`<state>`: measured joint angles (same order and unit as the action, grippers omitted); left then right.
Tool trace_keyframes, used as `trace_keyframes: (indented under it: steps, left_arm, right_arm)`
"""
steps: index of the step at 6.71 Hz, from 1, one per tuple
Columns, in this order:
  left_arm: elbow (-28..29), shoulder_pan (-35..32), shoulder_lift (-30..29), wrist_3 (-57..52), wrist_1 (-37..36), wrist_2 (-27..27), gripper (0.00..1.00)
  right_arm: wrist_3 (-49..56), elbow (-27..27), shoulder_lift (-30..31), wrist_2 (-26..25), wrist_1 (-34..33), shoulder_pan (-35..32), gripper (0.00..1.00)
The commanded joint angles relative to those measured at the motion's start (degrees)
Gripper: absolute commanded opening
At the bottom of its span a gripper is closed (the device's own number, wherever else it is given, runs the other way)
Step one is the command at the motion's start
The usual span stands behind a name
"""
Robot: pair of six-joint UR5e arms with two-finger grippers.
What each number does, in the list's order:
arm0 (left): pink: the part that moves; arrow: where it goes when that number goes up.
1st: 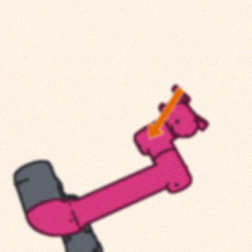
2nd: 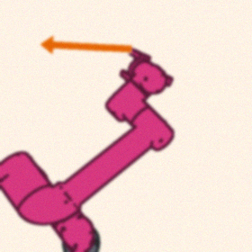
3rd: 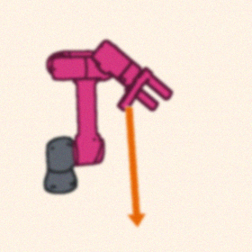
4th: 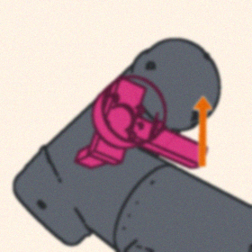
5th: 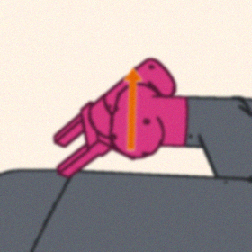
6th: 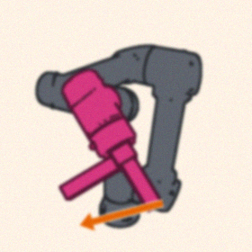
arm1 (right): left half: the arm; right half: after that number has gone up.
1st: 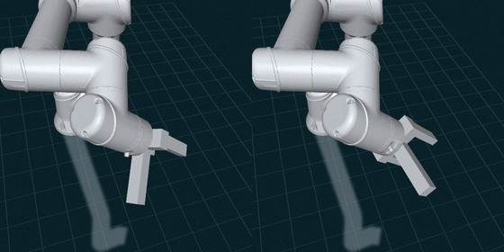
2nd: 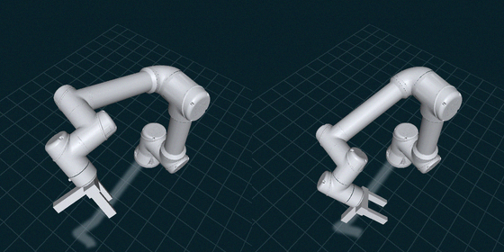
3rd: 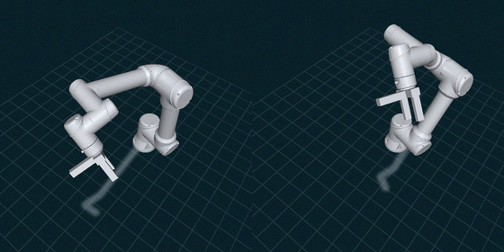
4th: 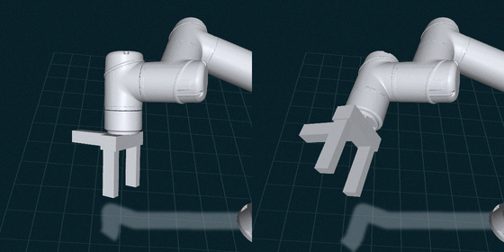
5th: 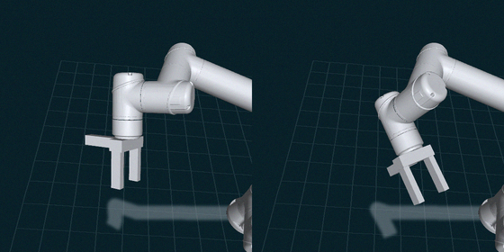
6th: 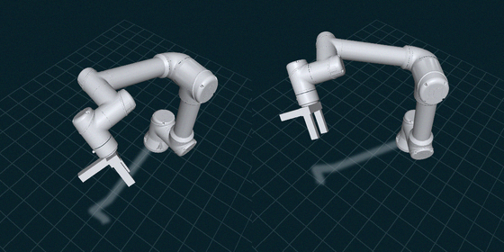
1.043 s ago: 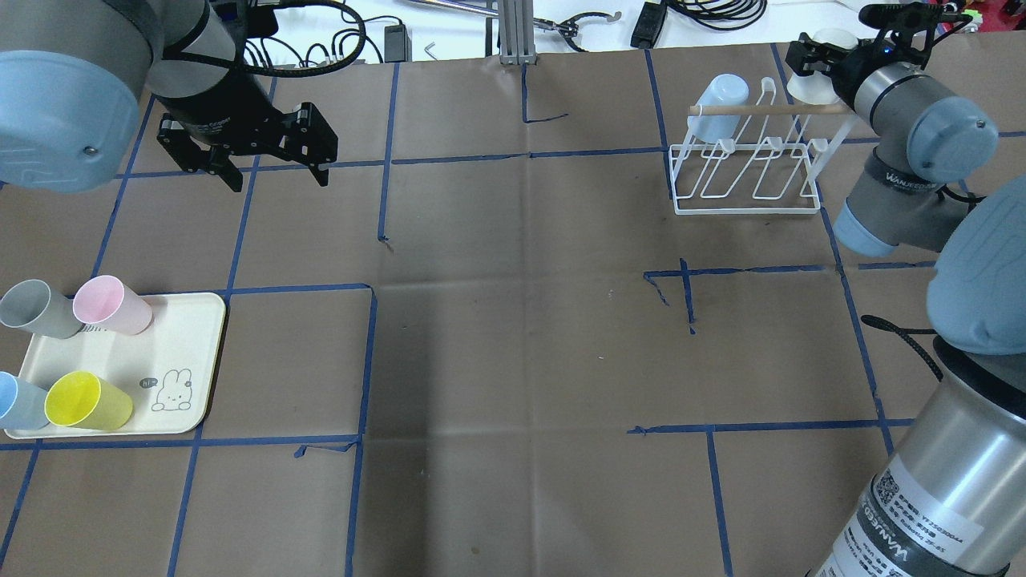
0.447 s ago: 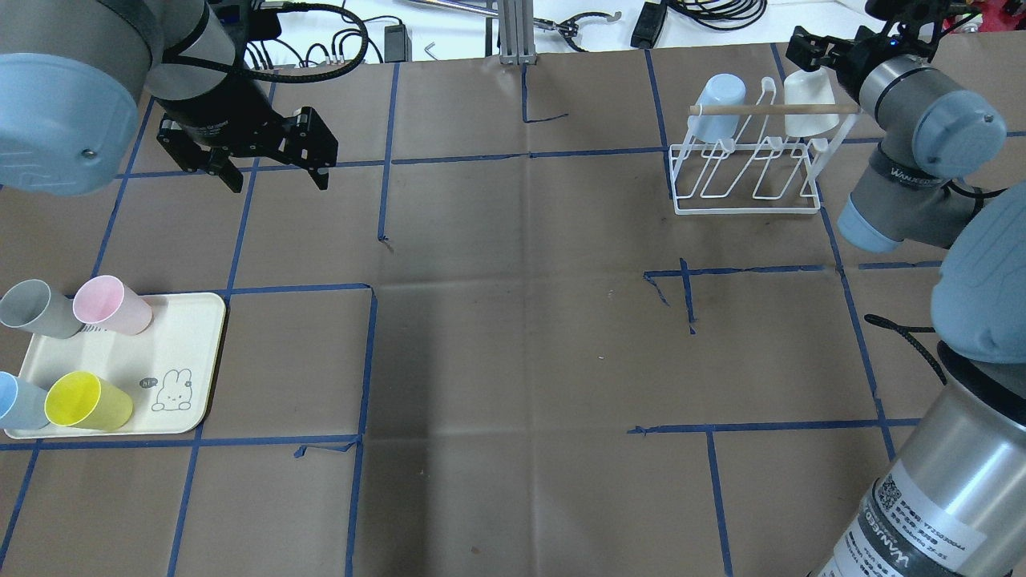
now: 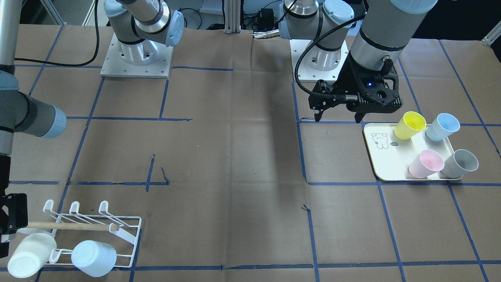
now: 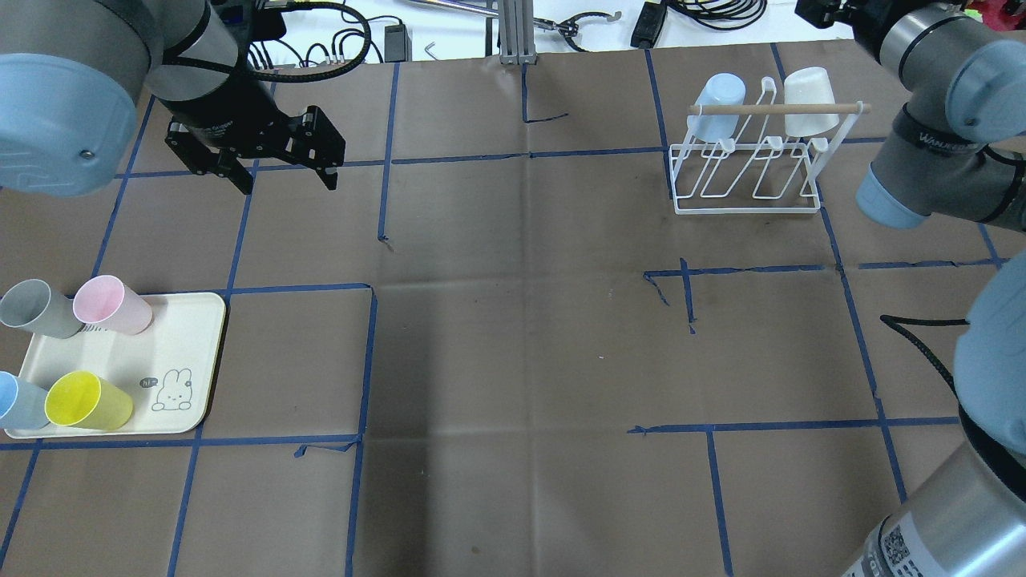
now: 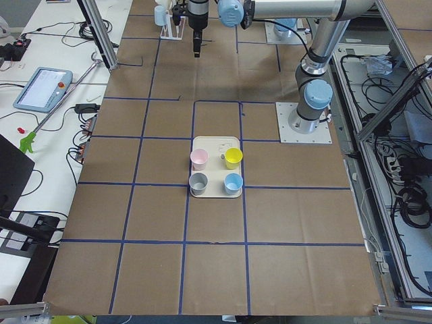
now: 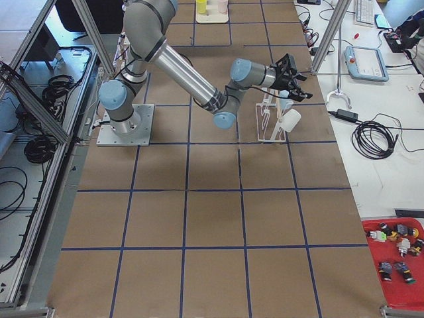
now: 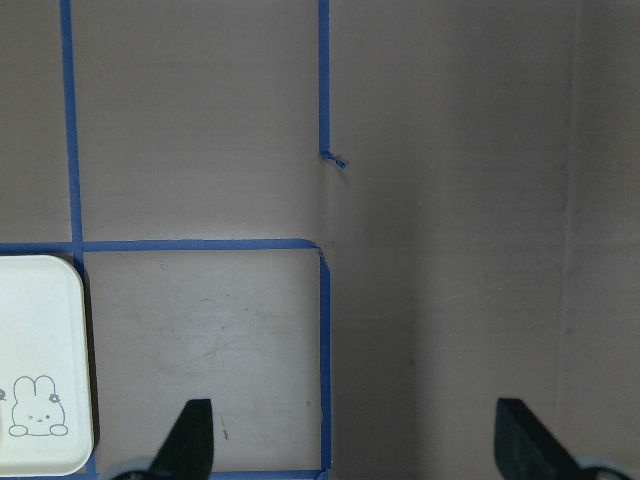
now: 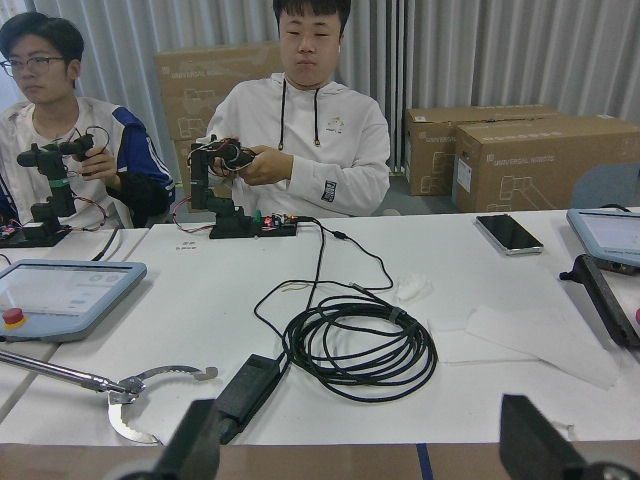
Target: Transfer IKEA cup to right arm and place on rack
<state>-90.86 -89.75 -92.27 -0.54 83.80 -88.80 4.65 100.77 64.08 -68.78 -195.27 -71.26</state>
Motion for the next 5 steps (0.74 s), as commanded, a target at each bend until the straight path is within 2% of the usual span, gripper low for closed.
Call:
trace_keyframes:
  steps: [1,2,3,4,5]
  left_arm:
    - [-0.02,0.01,0.07,0.10,0.58,-0.23,1.00]
    - [-0.02,0.01,-0.11,0.01,0.58,-3.63,1.00]
    - [0.06,0.01,-0.11,0.27,0.49,-3.40,1.00]
    - [-0.02,0.01,0.07,0.79,0.49,-0.53,1.00]
    - [-0.02,0.01,0.07,0.89,0.49,-0.41,1.00]
  right_arm:
    - [0.19,-0.14,9.00,-3.09,17.11,-2.56,1.00]
    - [0.01,0.03,14.26,-5.99,28.69,-4.14,1.00]
    - [-0.43,0.12,18.75,-8.71,39.16,-6.50,1.00]
    - [-0.78,0.04,23.32,-12.39,51.80,-9.05,1.00]
    - [-0.78,0.04,25.98,-12.52,63.50,-10.90,1.00]
